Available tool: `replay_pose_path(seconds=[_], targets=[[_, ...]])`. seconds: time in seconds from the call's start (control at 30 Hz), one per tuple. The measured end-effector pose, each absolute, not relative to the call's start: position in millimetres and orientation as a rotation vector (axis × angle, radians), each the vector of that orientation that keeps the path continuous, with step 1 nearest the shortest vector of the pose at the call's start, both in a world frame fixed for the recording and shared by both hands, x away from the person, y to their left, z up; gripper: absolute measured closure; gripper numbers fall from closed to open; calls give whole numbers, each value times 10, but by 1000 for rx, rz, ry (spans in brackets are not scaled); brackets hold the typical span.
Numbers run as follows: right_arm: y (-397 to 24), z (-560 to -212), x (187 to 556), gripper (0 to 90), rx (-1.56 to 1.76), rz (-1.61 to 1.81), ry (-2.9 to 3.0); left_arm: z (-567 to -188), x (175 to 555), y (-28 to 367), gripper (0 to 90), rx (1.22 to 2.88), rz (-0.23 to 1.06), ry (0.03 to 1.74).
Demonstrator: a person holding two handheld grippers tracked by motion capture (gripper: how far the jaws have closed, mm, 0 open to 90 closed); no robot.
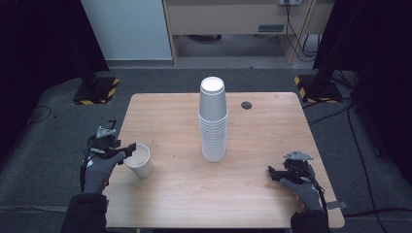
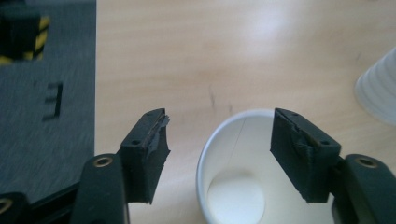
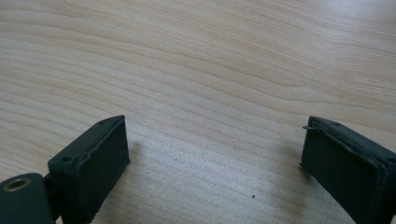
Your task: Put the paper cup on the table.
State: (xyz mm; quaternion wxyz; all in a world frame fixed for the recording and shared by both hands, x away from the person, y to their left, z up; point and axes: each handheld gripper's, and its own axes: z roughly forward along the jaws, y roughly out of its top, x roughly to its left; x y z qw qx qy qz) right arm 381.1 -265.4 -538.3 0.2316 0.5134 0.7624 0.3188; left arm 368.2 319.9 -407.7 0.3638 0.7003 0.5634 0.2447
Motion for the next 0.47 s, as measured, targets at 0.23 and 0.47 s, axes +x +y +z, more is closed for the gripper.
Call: replay_pose_path(seconds=[0.23,0.47], targets=[[-2668,-5386,3825,73,1446,888,2098,-4181,3496,3162,306,1531,748,1297],[-2665,-5387,3826,65,1450,886,2096,-4371,3378,3186,309,1416,779,1260]])
